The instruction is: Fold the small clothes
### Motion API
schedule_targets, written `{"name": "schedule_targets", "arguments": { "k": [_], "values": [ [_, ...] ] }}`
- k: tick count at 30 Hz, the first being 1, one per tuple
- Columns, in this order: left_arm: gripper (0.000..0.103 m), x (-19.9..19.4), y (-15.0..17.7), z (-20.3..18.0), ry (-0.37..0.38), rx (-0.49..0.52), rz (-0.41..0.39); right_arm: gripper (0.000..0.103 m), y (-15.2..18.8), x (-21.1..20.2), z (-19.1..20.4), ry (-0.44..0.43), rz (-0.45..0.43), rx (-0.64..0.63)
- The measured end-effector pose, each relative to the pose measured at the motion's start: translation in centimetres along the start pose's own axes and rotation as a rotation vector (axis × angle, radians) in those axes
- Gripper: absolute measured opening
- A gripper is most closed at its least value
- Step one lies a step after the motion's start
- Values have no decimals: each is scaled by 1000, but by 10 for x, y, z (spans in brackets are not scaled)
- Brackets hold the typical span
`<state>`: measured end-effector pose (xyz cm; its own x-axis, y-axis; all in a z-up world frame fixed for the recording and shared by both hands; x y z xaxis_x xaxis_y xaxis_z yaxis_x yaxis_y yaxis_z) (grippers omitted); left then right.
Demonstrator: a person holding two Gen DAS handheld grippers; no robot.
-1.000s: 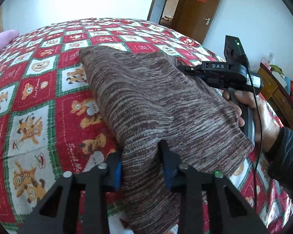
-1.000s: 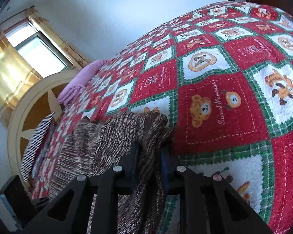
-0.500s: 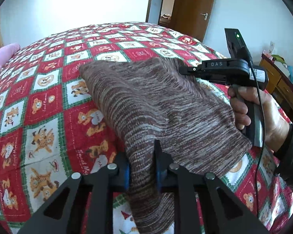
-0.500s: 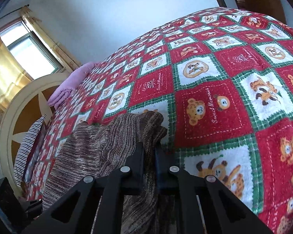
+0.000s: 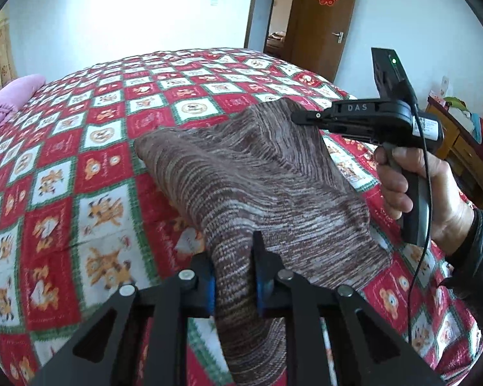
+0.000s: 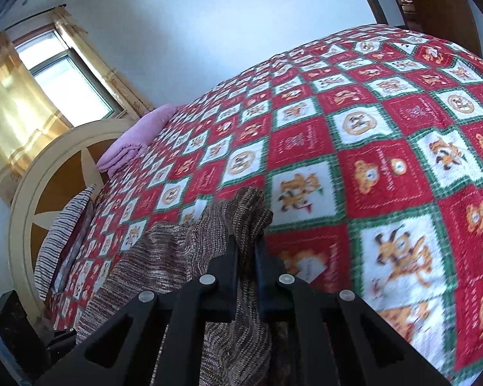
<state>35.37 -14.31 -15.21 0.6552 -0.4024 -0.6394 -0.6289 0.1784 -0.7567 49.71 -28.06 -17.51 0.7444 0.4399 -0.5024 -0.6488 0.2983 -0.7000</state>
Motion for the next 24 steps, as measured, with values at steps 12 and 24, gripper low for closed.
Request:
{"name": "schedule_targets", "arguments": {
  "k": [12,24],
  "values": [
    [18,-63,21,32,-38,-53,-57,8,36,6,76,-97,40,-56],
    [18,-118,44,80,-102,-133,-112,8,62,24,163,-197,80,-123]
  ]
}}
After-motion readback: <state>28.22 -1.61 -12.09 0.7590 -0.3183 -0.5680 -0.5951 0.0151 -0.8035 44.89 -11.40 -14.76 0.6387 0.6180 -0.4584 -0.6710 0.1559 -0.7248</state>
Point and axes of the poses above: each gripper's, at about its wrist camera, not at the fingertips, and x roughly the way its jaws point, z to its left, y to its underside, the point moved 8 cm from there along x, roughly the way its jaws point, and after that the axes turned 7 degrees about -z, right-handed, at the moved point
